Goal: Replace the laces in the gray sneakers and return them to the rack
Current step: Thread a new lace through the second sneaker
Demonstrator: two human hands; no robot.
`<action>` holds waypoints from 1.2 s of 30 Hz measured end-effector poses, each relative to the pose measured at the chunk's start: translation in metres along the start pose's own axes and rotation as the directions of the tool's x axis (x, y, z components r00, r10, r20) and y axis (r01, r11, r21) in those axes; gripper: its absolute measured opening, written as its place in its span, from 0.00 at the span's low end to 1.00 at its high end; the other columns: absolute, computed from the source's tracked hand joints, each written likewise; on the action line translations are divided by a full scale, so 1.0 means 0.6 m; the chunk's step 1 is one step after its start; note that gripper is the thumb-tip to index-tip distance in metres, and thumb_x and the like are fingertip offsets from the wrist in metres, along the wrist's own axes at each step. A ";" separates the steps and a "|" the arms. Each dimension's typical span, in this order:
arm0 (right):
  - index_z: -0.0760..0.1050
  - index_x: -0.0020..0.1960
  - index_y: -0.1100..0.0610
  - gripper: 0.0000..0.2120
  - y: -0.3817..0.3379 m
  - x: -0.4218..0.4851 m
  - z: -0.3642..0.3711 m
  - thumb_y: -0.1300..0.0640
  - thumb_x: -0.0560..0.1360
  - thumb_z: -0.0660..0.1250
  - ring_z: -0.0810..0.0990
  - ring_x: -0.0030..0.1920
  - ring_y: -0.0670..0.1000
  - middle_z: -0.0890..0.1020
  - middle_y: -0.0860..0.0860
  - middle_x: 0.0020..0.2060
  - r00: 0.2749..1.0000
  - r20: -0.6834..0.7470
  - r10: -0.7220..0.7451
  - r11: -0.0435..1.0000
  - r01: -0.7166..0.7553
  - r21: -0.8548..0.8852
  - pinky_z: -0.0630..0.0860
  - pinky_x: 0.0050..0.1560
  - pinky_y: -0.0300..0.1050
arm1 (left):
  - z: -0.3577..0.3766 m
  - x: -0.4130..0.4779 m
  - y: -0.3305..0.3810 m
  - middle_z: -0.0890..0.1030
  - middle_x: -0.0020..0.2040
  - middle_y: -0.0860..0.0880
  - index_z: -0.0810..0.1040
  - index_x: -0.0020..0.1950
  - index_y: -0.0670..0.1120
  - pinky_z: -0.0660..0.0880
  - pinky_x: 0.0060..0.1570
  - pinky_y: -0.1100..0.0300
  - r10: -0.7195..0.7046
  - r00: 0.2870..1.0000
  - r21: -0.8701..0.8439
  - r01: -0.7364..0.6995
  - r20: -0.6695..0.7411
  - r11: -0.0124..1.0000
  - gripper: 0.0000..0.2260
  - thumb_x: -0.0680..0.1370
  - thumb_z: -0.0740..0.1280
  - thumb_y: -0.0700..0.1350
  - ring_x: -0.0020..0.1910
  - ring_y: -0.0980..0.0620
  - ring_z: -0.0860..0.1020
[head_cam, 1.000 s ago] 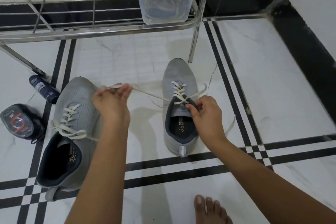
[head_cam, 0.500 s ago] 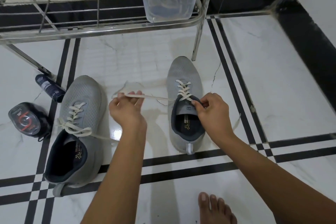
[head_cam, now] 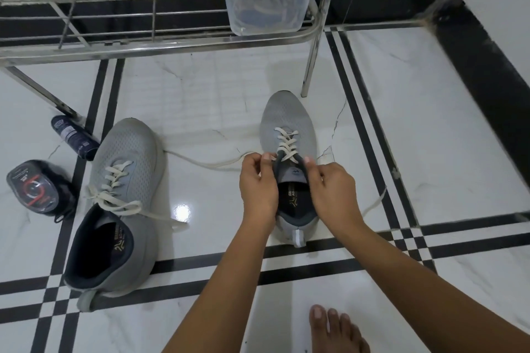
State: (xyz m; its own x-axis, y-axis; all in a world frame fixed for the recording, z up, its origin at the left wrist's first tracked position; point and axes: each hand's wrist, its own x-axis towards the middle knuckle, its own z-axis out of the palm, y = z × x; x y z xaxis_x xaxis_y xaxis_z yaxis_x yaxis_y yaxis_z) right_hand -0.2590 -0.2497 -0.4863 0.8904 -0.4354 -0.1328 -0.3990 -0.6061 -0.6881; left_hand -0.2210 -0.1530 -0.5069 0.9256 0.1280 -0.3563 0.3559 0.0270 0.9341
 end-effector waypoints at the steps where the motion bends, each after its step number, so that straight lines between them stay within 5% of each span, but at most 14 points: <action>1: 0.69 0.28 0.60 0.25 -0.006 0.003 -0.002 0.47 0.80 0.56 0.71 0.31 0.52 0.73 0.55 0.28 0.999 0.010 0.032 0.998 -0.033 0.061 0.66 0.37 0.45 | -0.001 0.002 -0.001 0.79 0.45 0.47 0.73 0.44 0.47 0.74 0.51 0.56 0.019 1.000 0.012 -0.019 0.021 1.000 0.06 0.80 0.61 0.45 0.45 0.52 0.77; 5: 0.79 0.42 0.62 0.10 -0.034 0.030 -0.002 0.56 0.77 0.66 0.80 0.44 0.58 0.82 0.59 0.40 0.975 0.041 0.219 0.861 -0.213 0.462 0.77 0.51 0.49 | -0.012 0.008 0.003 0.80 0.44 0.51 0.74 0.43 0.51 0.75 0.49 0.62 0.137 0.983 0.086 -0.148 0.124 0.985 0.04 0.78 0.64 0.46 0.46 0.57 0.78; 9: 0.77 0.43 0.58 0.03 -0.047 0.044 0.006 0.62 0.76 0.66 0.80 0.41 0.49 0.81 0.52 0.36 0.929 0.100 0.356 0.590 -0.307 0.747 0.78 0.53 0.46 | -0.012 0.005 0.008 0.76 0.39 0.57 0.70 0.43 0.52 0.69 0.38 0.76 0.248 0.958 0.206 -0.273 0.142 0.940 0.06 0.80 0.62 0.44 0.38 0.67 0.75; 11: 0.76 0.42 0.58 0.05 -0.051 0.046 0.005 0.64 0.76 0.66 0.79 0.37 0.48 0.80 0.51 0.35 0.913 0.152 0.378 0.437 -0.321 0.841 0.78 0.50 0.45 | -0.007 0.002 0.004 0.76 0.39 0.57 0.69 0.46 0.50 0.69 0.38 0.73 0.295 0.948 0.251 -0.317 0.123 0.915 0.04 0.81 0.59 0.44 0.39 0.63 0.75; 14: 0.77 0.44 0.57 0.04 -0.054 0.049 0.000 0.62 0.76 0.65 0.77 0.32 0.45 0.79 0.49 0.31 0.912 0.207 0.354 0.367 -0.339 0.866 0.77 0.37 0.37 | 0.004 -0.004 -0.003 0.77 0.41 0.52 0.67 0.48 0.49 0.72 0.41 0.61 0.323 0.944 0.244 -0.331 0.076 0.911 0.04 0.81 0.57 0.43 0.41 0.53 0.76; 17: 0.78 0.43 0.56 0.04 -0.050 0.057 0.000 0.61 0.76 0.66 0.74 0.31 0.45 0.75 0.49 0.28 0.920 0.222 0.322 0.409 -0.347 0.844 0.76 0.39 0.37 | 0.006 -0.008 -0.004 0.77 0.40 0.52 0.68 0.47 0.50 0.71 0.40 0.60 0.318 0.946 0.245 -0.324 0.065 0.914 0.04 0.81 0.57 0.44 0.40 0.53 0.76; 21: 0.79 0.43 0.58 0.05 -0.044 0.066 0.002 0.60 0.76 0.66 0.75 0.37 0.49 0.75 0.49 0.28 0.955 0.246 0.164 0.685 -0.290 0.668 0.74 0.48 0.43 | -0.007 0.008 0.013 0.77 0.40 0.57 0.73 0.44 0.53 0.72 0.41 0.69 0.241 0.968 0.113 -0.248 0.076 0.962 0.04 0.78 0.65 0.46 0.38 0.63 0.76; 26: 0.79 0.56 0.61 0.11 -0.050 0.070 -0.011 0.59 0.78 0.62 0.78 0.47 0.48 0.81 0.51 0.44 0.918 0.398 0.000 0.928 -0.148 0.342 0.73 0.53 0.41 | -0.017 0.049 0.068 0.76 0.44 0.55 0.79 0.43 0.49 0.70 0.42 0.74 0.234 0.944 0.103 -0.263 0.234 0.959 0.02 0.73 0.71 0.44 0.38 0.66 0.73; 30: 0.75 0.37 0.58 0.14 -0.056 0.068 -0.017 0.53 0.78 0.63 0.71 0.32 0.47 0.74 0.52 0.30 0.925 0.376 -0.050 0.954 -0.068 0.294 0.68 0.36 0.39 | -0.010 0.067 0.101 0.77 0.47 0.48 0.83 0.47 0.47 0.72 0.43 0.72 0.142 0.865 0.223 -0.278 0.482 0.934 0.04 0.74 0.70 0.44 0.43 0.58 0.77; 34: 0.76 0.49 0.58 0.06 -0.046 0.073 -0.020 0.61 0.79 0.61 0.77 0.38 0.47 0.79 0.51 0.34 0.923 0.383 -0.025 0.831 -0.194 0.522 0.73 0.49 0.39 | -0.022 0.067 0.081 0.78 0.37 0.49 0.81 0.38 0.45 0.72 0.43 0.57 0.021 0.988 0.199 -0.051 0.153 0.979 0.11 0.74 0.69 0.52 0.38 0.51 0.74; 36: 0.72 0.47 0.55 0.04 -0.042 0.077 -0.020 0.62 0.79 0.61 0.79 0.41 0.49 0.80 0.52 0.37 0.919 0.395 -0.003 0.802 -0.234 0.549 0.73 0.53 0.44 | -0.027 0.055 0.063 0.75 0.35 0.46 0.79 0.38 0.42 0.69 0.38 0.61 -0.129 0.980 0.185 0.100 0.151 0.978 0.15 0.74 0.69 0.54 0.34 0.52 0.71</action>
State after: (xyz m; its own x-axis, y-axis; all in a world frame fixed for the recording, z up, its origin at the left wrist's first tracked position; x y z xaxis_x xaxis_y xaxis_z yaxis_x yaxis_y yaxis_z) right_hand -0.2105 -0.2625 -0.4668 0.9057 -0.1355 -0.4017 -0.4078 -0.0189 -0.9129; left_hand -0.1788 -0.1319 -0.4829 0.8807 -0.0276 -0.4728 0.4645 -0.1443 0.8737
